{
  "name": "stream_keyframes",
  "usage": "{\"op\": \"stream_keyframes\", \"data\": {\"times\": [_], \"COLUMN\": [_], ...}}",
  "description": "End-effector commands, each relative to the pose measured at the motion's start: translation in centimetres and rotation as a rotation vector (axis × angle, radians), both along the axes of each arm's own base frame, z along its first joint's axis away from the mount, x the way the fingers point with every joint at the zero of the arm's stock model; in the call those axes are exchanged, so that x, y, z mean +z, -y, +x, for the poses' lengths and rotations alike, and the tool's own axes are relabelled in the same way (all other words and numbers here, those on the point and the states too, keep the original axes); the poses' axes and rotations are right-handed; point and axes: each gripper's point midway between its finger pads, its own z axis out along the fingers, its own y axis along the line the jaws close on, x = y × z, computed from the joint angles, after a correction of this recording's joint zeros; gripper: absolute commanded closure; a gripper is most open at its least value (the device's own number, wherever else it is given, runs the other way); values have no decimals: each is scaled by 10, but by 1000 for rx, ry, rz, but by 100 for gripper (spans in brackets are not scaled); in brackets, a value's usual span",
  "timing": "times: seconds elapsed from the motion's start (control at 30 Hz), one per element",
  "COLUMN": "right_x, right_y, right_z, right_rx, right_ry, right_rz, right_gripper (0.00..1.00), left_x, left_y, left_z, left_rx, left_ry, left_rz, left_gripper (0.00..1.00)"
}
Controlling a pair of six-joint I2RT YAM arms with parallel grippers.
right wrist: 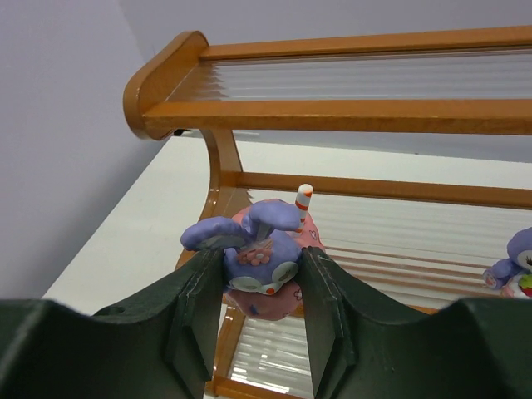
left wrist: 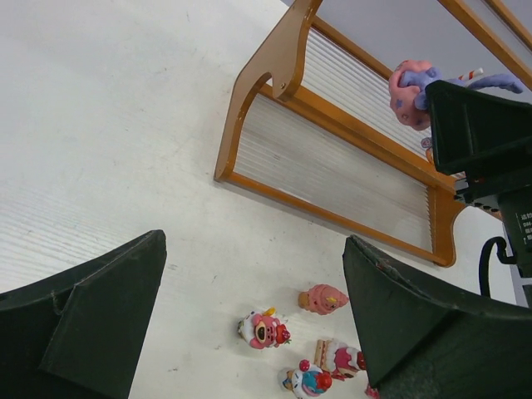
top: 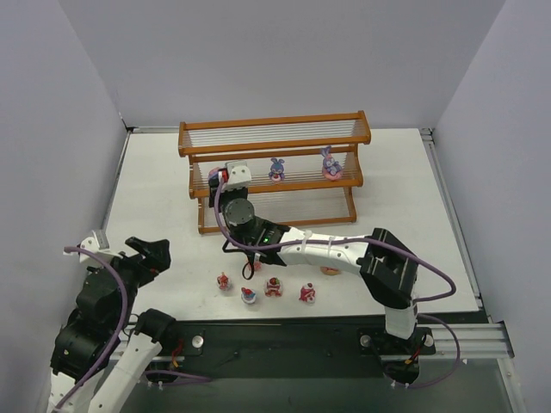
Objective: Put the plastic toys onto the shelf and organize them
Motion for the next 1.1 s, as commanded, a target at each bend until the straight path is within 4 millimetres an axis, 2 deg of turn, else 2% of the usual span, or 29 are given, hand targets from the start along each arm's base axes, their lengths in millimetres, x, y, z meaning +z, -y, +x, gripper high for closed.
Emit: {"op": "stream_keyframes", "data": {"times": [0.0, 0.13, 0.53, 1.07], "right_x": [33, 25, -1, -19], "right_y": [11, 14, 3, -6], "right_z": [16, 23, 39, 53], "right_rx": [-128, -174, -178, -182], "right_ry": [38, 25, -16, -40], "right_rz": [152, 163, 171, 178], "right_gripper": [100, 100, 100, 100], "left_x": [6, 5, 3, 5], "left_y": [-3, -3, -3, -3], "left_z": [3, 3, 3, 3], "left_rx": [17, 17, 15, 14], "left_ry": [10, 7, -2, 3], "left_rz": [17, 18, 20, 17], "left_gripper": [3, 3, 3, 3]}}
